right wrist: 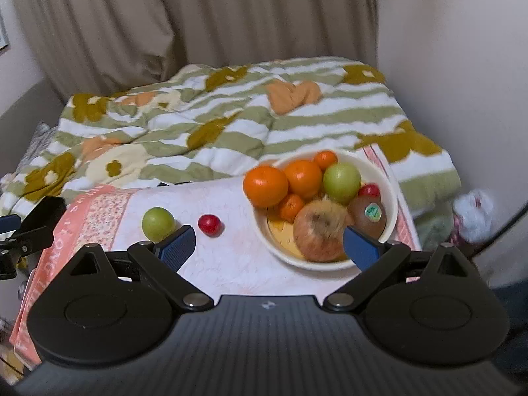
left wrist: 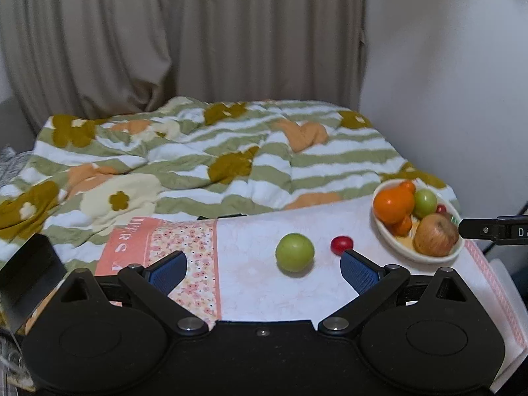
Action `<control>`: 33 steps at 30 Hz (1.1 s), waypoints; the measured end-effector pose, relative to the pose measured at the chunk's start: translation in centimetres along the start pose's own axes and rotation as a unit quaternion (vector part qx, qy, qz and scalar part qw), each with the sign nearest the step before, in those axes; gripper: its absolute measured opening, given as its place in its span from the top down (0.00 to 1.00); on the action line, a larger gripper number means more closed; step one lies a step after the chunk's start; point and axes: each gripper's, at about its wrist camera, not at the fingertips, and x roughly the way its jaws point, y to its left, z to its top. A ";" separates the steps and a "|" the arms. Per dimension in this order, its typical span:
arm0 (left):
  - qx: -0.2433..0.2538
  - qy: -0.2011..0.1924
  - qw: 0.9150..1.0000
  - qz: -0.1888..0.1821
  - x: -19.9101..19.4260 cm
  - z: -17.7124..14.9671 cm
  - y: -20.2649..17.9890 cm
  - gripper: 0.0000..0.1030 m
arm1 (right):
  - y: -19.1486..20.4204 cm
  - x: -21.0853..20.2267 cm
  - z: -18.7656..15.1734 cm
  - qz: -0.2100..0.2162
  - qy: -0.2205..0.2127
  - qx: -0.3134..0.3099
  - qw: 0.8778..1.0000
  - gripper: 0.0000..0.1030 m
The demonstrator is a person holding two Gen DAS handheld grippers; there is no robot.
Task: Organize fruits
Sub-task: 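Withdraw both tools from the bowl toward the green apple and tomato, then grasp the green apple with the left tool while the right tool grasps the red tomato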
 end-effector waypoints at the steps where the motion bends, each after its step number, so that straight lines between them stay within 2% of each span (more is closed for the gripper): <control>1: 0.006 0.004 1.000 -0.006 0.5 0.0 0.4 0.02 | 0.4 0.4 -0.3 -0.005 0.003 0.006 1.000 0.00; 7: 0.052 0.032 0.997 -0.037 4.4 0.3 2.0 0.02 | 2.5 3.3 -1.4 -0.030 0.020 0.031 0.999 0.00; 13: 0.067 0.066 0.993 -0.069 8.6 0.2 2.3 0.02 | 4.0 7.2 -2.4 -0.025 0.036 0.020 0.999 0.00; 18: 0.058 0.092 0.991 -0.083 11.9 0.2 1.7 0.02 | 4.6 10.4 -2.9 -0.012 0.052 -0.014 0.998 0.00; 23: 0.040 0.108 0.989 -0.087 14.7 0.1 1.1 0.03 | 4.6 13.3 -3.4 0.031 0.064 -0.052 0.996 0.00; 26: 0.026 0.116 0.989 -0.087 16.0 0.2 0.8 0.03 | 5.2 14.7 -3.5 0.038 0.069 -0.093 0.993 0.00; 33: 0.001 0.138 0.986 -0.097 18.2 0.2 -0.1 0.12 | 6.0 16.5 -3.5 0.063 0.068 -0.142 0.986 0.12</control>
